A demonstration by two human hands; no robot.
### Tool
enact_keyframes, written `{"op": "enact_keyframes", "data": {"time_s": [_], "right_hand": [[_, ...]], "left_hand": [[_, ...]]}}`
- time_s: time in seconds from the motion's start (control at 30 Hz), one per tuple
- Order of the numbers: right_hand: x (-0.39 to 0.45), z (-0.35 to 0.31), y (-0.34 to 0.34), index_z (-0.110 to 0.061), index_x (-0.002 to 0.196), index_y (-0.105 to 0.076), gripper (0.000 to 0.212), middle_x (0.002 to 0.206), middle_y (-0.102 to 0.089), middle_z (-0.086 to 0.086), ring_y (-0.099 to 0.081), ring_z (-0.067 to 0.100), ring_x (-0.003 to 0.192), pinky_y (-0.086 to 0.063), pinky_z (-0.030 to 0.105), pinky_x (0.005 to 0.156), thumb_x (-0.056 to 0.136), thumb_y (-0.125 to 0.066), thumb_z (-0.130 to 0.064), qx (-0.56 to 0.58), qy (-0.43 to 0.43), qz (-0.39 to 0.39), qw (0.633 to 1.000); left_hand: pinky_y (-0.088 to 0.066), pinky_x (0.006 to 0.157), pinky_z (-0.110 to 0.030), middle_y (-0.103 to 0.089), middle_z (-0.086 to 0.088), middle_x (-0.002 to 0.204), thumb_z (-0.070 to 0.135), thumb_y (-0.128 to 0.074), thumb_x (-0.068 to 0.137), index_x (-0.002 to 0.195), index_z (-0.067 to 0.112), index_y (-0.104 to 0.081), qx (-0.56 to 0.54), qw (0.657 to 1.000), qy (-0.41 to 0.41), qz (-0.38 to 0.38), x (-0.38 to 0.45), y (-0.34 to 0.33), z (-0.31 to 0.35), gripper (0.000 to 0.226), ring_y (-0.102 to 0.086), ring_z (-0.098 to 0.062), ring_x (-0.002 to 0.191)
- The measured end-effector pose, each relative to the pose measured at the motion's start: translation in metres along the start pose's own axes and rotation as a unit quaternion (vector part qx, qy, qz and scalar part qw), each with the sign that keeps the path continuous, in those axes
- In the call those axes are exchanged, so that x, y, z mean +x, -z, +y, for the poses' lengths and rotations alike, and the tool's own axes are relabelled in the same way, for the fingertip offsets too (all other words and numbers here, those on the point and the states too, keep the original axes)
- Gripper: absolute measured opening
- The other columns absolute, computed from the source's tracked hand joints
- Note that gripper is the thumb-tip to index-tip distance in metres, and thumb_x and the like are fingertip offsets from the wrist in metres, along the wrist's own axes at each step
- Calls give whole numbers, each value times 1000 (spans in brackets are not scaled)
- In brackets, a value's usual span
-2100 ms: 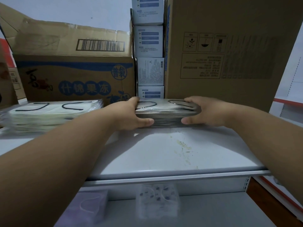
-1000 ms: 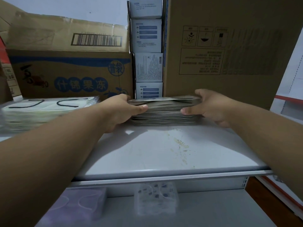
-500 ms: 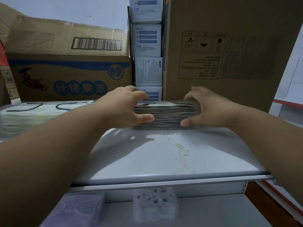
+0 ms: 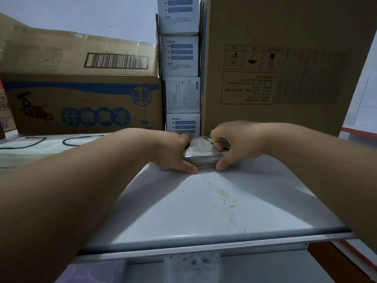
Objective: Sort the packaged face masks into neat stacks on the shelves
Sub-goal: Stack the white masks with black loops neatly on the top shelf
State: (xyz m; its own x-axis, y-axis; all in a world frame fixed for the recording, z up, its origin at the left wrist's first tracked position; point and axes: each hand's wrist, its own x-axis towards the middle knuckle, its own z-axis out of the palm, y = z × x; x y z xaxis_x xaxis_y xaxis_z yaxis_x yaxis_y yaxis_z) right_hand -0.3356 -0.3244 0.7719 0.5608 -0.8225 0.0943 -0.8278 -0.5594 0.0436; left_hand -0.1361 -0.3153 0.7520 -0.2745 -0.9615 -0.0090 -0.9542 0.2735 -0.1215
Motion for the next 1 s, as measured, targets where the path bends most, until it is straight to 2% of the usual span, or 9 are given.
{"op": "enact_keyframes", "data": {"time_s": [0.17,0.23,0.3,0.4,0.6,0.73,0.87,0.93,1.0], "right_hand": [[-1,-2,-1,-28,100,-47,53,99,-58,-6,-53,14,84,-44,31,69,69,-85,-47,-1,-33,-23,999],[-5,2,-4,-33,130,-38,74,125,-56,-11,-55,14,105,-46,32,88,73,-80,-54,16,-37,-39,998],[-9,2,-8,-39,154,-12,95,152,-37,-15,-39,15,138,-32,33,114,78,-57,-75,32,-34,-60,997],[-10,2,-20,-38,156,-16,85,162,-19,-16,-17,8,150,-13,35,123,82,-20,-79,103,-45,-33,993],[-7,-1,-32,-26,158,-12,57,165,-9,-5,-5,9,151,-4,31,124,106,-25,-45,49,-37,-43,997],[-5,1,-18,-34,151,-37,52,157,-36,-7,-32,17,144,-22,40,120,103,-30,-53,133,-83,-9,988],[-3,-7,-13,-27,139,-52,45,145,-51,-2,-46,23,131,-35,39,111,105,-32,-48,107,-90,17,990],[-3,-8,-18,-24,135,-55,44,138,-56,2,-50,25,125,-39,42,108,105,-32,-47,96,-90,16,991],[-4,-7,-22,-24,134,-55,43,138,-56,2,-50,25,125,-39,42,107,105,-34,-46,95,-87,18,991]], "left_hand": [[-40,108,-43,-43,-4,147,81,-50,77,153,27,-18,-1,1000,7,-13,-2,-5,2,98,-47,-27,129],[-32,114,-45,-29,-5,159,90,-38,74,157,30,-5,3,1000,21,-23,-2,-6,5,107,-34,-29,142],[-23,119,-44,-17,-5,165,93,-19,73,158,30,5,-8,1000,18,-10,-4,-7,6,109,-22,-29,149],[-18,121,-40,-17,-4,165,75,-11,90,158,35,-2,-91,995,-1,43,-7,-12,1,80,-19,-23,151],[-13,123,-42,-12,5,166,52,-21,105,157,40,-9,-51,998,-3,31,0,-16,3,55,-14,-22,152],[-6,124,-42,-2,7,167,52,-21,105,156,43,-9,-98,994,5,37,-3,-14,1,54,-6,-21,153],[-28,117,-40,-30,1,159,44,-35,104,153,36,-32,-77,986,-17,148,-8,-5,-2,50,-31,-25,144],[-44,102,-33,-55,2,136,33,-48,101,137,34,-58,-20,974,-35,224,-12,6,-4,37,-50,-21,125],[-51,90,-33,-67,7,113,25,-55,96,115,31,-72,1,974,-33,223,-16,11,-3,27,-60,-18,106]]}}
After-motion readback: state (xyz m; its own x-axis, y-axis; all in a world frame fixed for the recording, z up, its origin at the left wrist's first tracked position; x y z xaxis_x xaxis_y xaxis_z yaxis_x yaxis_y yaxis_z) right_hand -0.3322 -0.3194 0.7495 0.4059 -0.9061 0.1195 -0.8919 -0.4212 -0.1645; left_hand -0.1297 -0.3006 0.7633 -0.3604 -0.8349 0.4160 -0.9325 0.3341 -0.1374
